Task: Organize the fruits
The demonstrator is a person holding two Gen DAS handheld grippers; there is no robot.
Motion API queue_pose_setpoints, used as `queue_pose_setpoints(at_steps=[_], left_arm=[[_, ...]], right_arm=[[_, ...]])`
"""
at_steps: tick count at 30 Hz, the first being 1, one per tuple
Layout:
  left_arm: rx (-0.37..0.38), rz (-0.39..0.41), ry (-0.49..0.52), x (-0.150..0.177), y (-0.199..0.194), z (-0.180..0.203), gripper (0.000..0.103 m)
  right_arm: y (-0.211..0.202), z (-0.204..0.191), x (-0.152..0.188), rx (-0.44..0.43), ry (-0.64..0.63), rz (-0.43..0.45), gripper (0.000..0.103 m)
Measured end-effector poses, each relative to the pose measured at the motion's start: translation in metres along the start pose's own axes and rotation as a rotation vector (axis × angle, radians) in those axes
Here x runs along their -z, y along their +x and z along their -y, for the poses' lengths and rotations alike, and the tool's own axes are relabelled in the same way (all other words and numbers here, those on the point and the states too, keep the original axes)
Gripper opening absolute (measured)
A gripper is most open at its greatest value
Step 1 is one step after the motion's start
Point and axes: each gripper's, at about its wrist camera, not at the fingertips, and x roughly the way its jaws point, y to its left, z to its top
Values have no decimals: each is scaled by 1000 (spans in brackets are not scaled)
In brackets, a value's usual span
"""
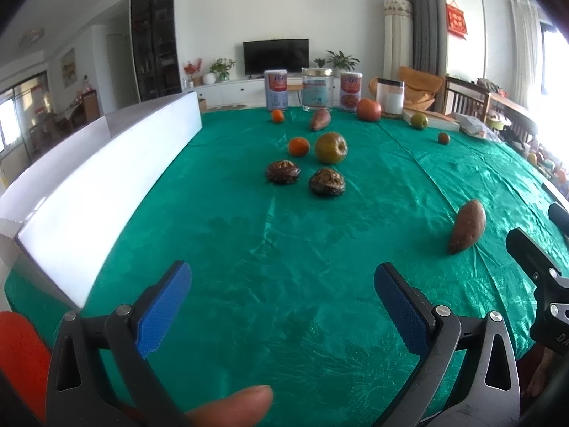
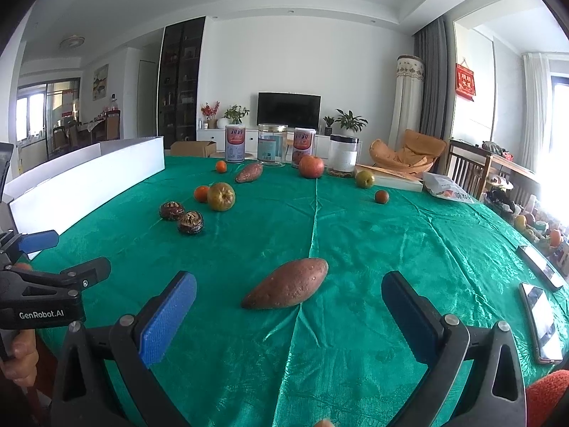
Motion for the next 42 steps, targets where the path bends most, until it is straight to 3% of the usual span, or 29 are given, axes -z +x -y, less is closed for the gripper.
queue_pose_setpoints(at_steps=[28, 42], left_arm=[[-17, 1, -6, 1, 4, -5, 103], [-9, -15, 11, 3, 10, -3, 103]], right_arm=[[-1, 0, -2, 10, -8, 27, 103], [3, 2, 1, 30, 3, -2, 103]])
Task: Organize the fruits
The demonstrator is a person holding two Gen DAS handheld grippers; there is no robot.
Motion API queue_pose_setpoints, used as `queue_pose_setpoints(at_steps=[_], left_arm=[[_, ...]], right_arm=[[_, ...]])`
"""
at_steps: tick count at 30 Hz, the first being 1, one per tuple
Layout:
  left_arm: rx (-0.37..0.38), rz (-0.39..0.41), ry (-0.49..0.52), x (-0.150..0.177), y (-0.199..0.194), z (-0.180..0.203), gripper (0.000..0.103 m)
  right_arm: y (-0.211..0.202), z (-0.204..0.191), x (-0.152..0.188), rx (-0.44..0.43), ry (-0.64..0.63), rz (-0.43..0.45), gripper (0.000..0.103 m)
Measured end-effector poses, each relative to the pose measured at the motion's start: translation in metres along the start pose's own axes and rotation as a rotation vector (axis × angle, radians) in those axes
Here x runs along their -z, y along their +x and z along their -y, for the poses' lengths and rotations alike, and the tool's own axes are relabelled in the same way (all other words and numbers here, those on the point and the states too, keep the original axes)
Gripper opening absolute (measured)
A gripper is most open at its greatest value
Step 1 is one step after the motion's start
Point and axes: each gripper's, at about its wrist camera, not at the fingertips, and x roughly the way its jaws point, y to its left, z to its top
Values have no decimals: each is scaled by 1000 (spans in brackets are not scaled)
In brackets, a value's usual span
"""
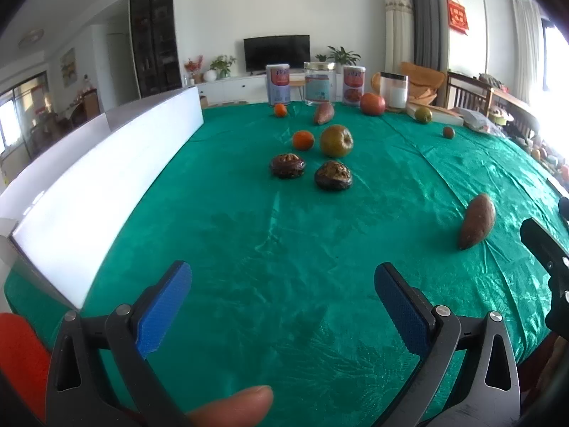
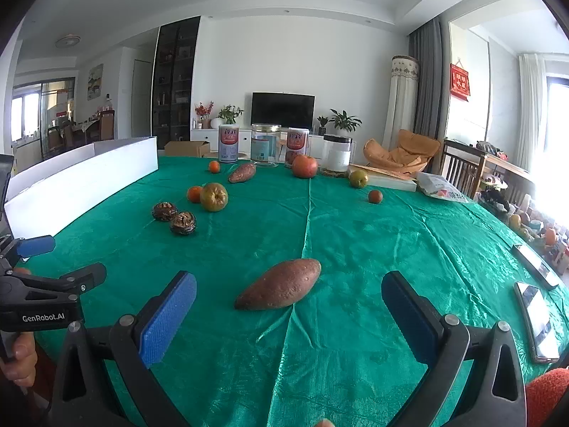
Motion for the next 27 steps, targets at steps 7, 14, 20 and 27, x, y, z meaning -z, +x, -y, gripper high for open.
queue_pose_setpoints(at_steps=[7, 14, 20, 27], left_arm=[[-5, -72, 7, 5, 13, -2, 103], [15, -79, 11, 6, 13, -1, 103], [29, -87, 11, 4, 17, -2, 103], [14, -132, 1, 4, 30, -7, 103]], right_arm=[[0, 0, 0, -1, 0, -2, 103], [1, -1, 0, 1, -3, -1, 103], [2, -2, 1, 2, -9, -7, 103], [0, 1, 1, -5, 5, -3, 103]])
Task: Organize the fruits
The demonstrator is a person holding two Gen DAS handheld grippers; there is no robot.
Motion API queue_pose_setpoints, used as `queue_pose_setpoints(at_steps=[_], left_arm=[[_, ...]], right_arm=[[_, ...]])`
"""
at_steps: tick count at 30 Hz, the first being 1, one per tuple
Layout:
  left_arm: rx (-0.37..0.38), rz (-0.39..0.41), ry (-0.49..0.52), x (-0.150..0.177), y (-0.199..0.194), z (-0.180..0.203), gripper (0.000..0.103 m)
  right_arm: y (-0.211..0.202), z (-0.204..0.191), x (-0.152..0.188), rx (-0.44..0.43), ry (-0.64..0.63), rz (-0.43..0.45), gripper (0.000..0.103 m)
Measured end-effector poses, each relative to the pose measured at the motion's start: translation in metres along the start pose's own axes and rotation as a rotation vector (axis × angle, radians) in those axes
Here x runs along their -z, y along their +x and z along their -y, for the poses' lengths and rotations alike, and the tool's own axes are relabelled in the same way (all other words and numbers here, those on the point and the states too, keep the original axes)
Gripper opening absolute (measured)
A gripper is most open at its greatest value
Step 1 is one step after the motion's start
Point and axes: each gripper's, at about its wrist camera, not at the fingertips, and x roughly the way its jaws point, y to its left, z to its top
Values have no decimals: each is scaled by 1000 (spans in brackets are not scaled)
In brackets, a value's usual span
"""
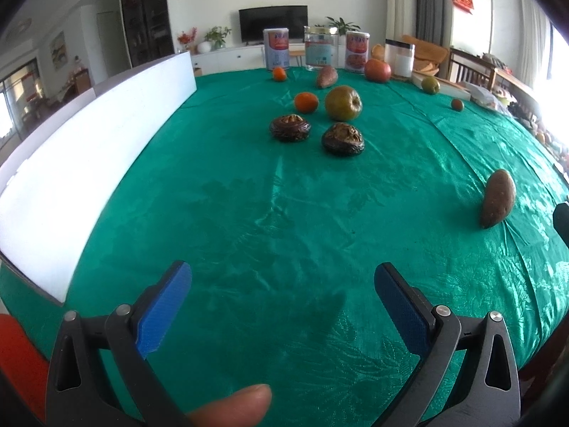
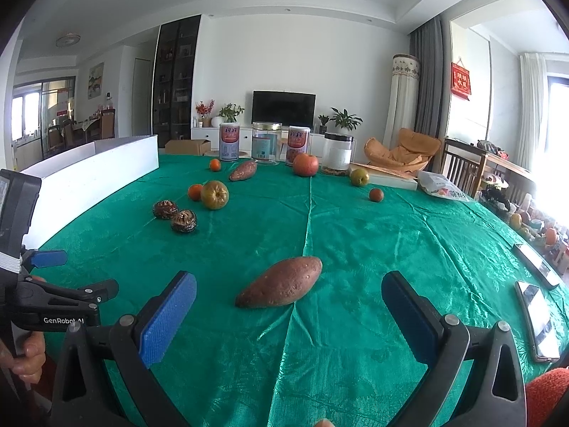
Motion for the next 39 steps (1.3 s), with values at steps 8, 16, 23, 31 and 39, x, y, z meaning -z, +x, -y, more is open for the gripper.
queue_pose_setpoints(at_steps=[8, 16, 23, 31, 39], left_arm=[[5, -40, -1, 3, 7, -4, 103], [34, -56, -14, 4, 7, -3, 103], [26, -74, -21, 3, 8, -2, 103], [25, -119, -22, -1, 10, -2, 103], [45, -140, -1, -3, 11, -4, 103]], right_arm=[[1, 1, -1, -5, 1, -4, 103], [2, -2, -1, -5, -1, -9, 103], [1, -1, -1, -2, -1, -3, 103], [1, -1, -1, -2, -1, -3, 103], [-2, 0, -2, -2, -3, 1, 103]])
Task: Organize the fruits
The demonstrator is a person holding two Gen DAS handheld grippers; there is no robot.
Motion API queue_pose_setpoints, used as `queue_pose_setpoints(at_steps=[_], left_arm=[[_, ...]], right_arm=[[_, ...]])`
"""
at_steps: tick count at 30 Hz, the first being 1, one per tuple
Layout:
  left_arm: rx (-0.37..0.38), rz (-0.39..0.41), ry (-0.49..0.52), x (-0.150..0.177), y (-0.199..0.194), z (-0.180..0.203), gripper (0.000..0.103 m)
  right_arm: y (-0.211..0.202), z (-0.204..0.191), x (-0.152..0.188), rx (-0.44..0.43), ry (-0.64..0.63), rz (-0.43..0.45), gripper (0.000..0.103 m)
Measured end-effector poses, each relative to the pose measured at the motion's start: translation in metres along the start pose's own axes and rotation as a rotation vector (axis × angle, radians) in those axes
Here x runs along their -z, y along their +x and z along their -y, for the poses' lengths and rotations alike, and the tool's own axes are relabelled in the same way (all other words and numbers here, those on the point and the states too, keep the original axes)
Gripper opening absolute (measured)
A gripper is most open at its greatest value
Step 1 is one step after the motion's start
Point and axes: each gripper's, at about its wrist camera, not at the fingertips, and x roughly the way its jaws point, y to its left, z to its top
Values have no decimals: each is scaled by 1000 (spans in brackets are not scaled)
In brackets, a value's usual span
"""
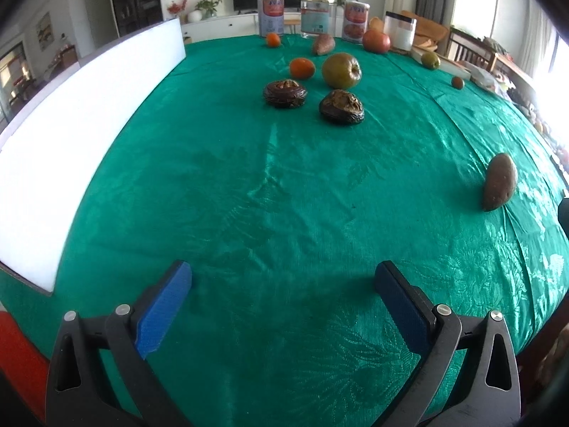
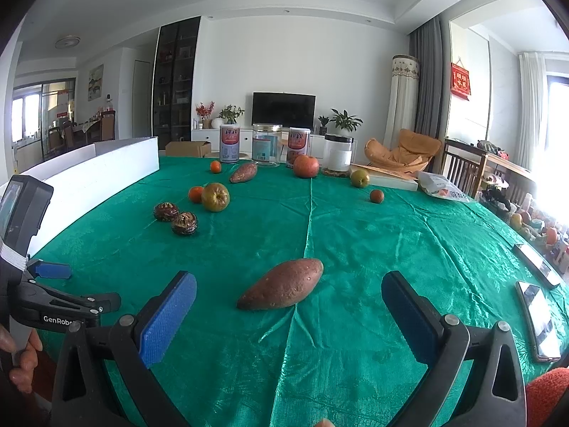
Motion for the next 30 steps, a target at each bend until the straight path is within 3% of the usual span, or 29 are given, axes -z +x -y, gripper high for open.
queue_pose_setpoints(at_steps=[17, 26, 30], left_arm=[[-5, 42, -13, 5, -3, -1, 103], [113, 36, -15, -8, -6, -7, 103], [142, 75, 22, -42, -9, -8, 102]], right_arm=[[-1, -1, -2, -3, 5, 1, 103], [2, 0, -2, -17, 15, -6, 103], [6, 4, -1, -27, 41, -19, 103]])
